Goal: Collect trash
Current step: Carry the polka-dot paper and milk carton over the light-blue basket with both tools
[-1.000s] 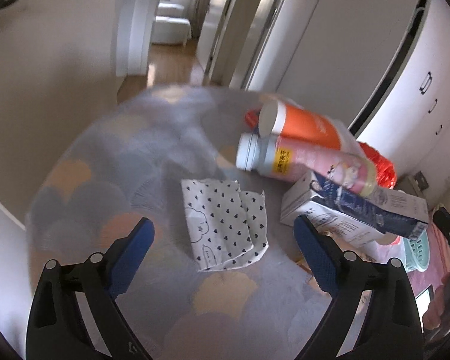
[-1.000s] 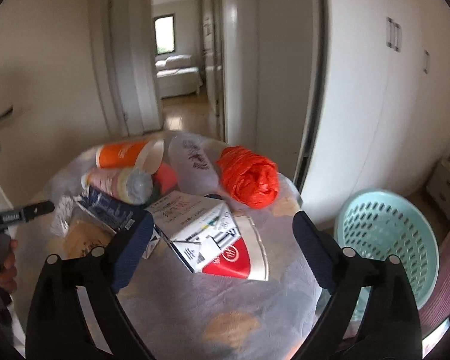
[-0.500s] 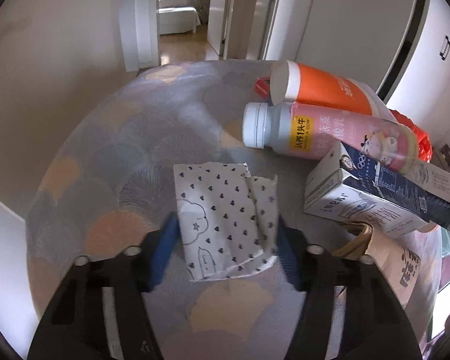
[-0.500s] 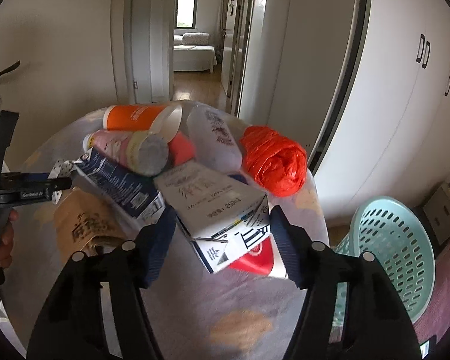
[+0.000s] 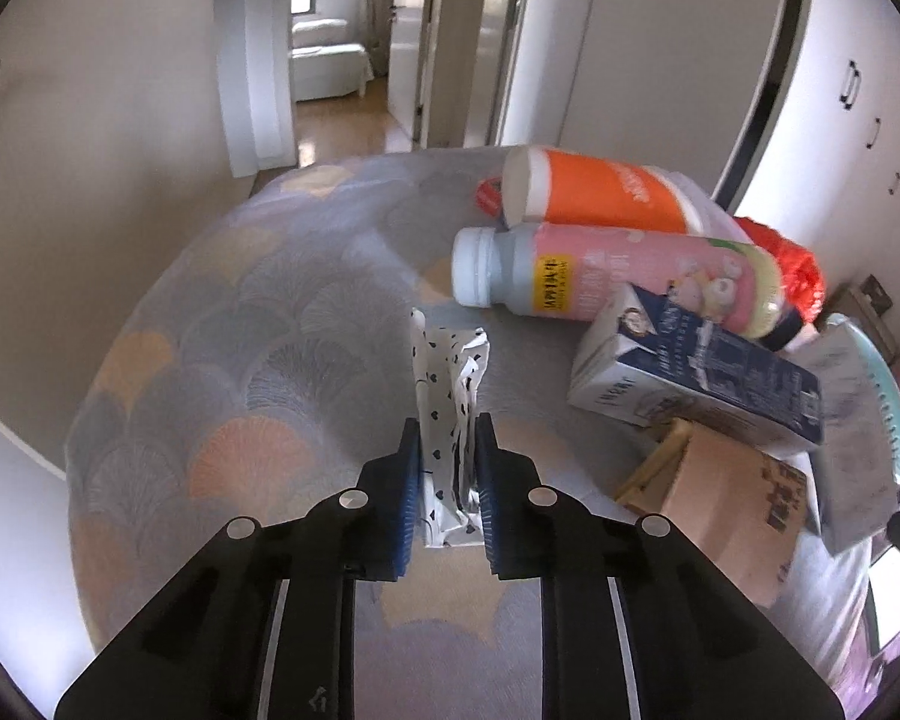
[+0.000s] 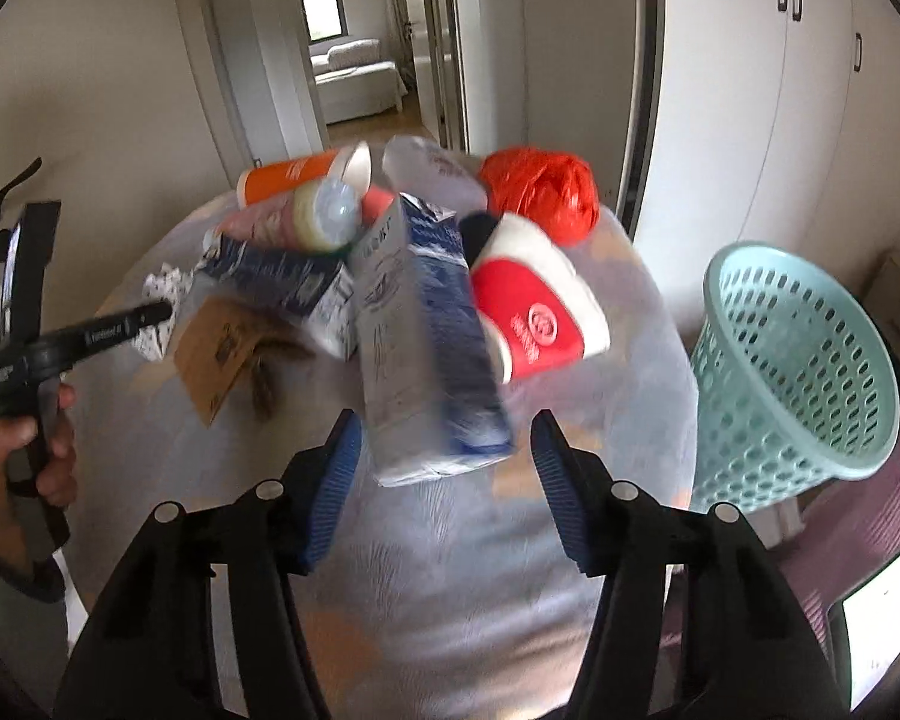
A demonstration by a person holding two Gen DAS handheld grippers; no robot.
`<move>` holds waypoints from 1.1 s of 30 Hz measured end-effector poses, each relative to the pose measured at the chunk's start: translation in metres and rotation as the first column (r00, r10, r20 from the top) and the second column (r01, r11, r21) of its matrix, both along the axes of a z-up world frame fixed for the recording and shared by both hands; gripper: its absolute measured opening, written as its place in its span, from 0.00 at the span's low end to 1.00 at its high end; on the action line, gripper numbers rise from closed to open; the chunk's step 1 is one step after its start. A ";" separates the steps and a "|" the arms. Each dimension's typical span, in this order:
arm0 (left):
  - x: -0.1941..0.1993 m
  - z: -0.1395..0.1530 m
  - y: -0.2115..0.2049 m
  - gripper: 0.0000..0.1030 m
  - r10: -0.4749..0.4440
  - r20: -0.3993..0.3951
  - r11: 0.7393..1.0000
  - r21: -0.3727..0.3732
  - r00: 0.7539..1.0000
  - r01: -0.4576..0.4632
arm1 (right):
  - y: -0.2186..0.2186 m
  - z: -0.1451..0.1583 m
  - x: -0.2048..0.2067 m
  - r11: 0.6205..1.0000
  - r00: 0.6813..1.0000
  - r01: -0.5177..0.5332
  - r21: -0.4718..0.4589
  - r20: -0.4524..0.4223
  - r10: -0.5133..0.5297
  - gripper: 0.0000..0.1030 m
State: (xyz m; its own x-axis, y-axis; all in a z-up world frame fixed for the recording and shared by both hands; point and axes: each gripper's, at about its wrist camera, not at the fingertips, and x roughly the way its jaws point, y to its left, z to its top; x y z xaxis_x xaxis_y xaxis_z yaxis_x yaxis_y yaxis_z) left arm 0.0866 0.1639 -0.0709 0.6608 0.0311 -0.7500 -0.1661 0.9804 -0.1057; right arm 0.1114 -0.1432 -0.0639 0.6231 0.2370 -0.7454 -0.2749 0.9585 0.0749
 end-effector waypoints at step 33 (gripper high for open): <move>-0.015 0.073 -0.063 0.14 -0.175 0.200 0.985 0.047 0.964 0.169 | 0.026 -0.020 0.066 0.997 0.995 0.008 0.079 -0.099 0.000 0.33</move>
